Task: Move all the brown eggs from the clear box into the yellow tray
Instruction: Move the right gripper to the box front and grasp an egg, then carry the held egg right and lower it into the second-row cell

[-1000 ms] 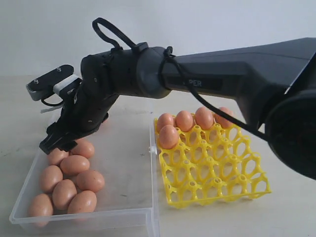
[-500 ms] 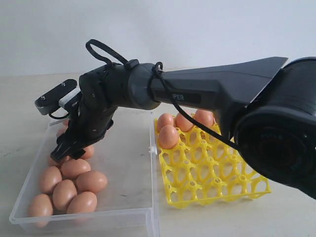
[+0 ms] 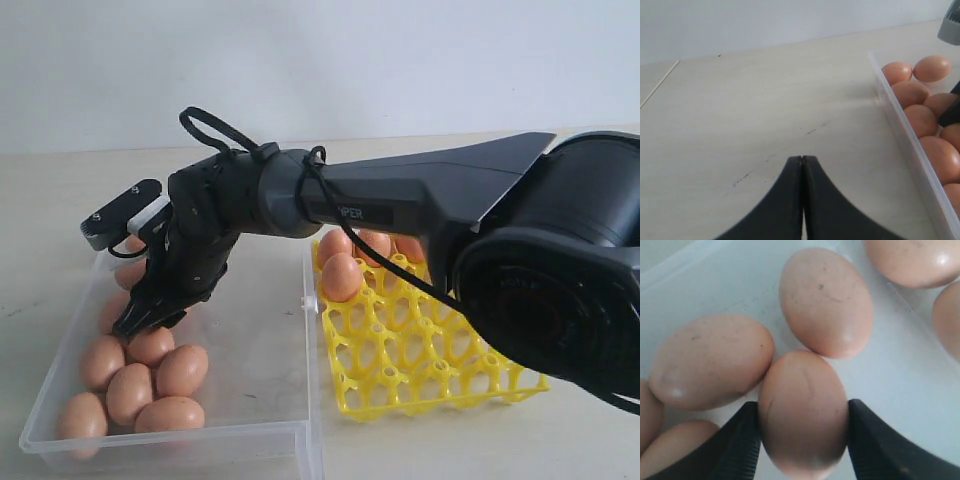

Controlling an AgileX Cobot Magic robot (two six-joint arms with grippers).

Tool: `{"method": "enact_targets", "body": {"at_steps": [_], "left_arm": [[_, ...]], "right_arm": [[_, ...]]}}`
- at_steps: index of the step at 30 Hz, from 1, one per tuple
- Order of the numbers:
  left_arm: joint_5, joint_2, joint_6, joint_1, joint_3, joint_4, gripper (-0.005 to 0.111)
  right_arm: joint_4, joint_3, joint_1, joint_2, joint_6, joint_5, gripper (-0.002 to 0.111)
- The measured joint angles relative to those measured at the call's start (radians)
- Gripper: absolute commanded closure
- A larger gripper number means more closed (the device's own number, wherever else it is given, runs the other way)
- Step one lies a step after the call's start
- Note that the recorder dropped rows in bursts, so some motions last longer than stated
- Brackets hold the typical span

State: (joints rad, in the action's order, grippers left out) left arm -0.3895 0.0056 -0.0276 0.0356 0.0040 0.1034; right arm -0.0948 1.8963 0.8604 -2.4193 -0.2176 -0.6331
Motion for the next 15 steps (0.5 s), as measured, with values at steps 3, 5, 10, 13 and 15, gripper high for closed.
{"method": "enact_targets", "body": {"at_steps": [3,5,10,13,15], "left_arm": [[0.000,0.000,0.000,0.000,0.000,0.000,0.107],[0.000,0.000,0.000,0.000,0.000,0.000,0.107],[0.000,0.000,0.000,0.000,0.000,0.000,0.107],[0.000,0.000,0.000,0.000,0.000,0.000,0.107],[0.000,0.000,0.000,0.000,0.000,0.000,0.107]], "right_arm": [[-0.020,-0.010,0.000,0.017,-0.021,0.037,0.108],[-0.026,-0.065,-0.005,0.062,-0.025,0.109,0.108],[-0.028,-0.376,-0.043,0.280,-0.025,0.487,0.108],[-0.055,-0.636,-0.082,0.428,-0.044,0.764,0.108],[-0.088,-0.790,-0.114,0.516,-0.068,0.912,0.108]]}}
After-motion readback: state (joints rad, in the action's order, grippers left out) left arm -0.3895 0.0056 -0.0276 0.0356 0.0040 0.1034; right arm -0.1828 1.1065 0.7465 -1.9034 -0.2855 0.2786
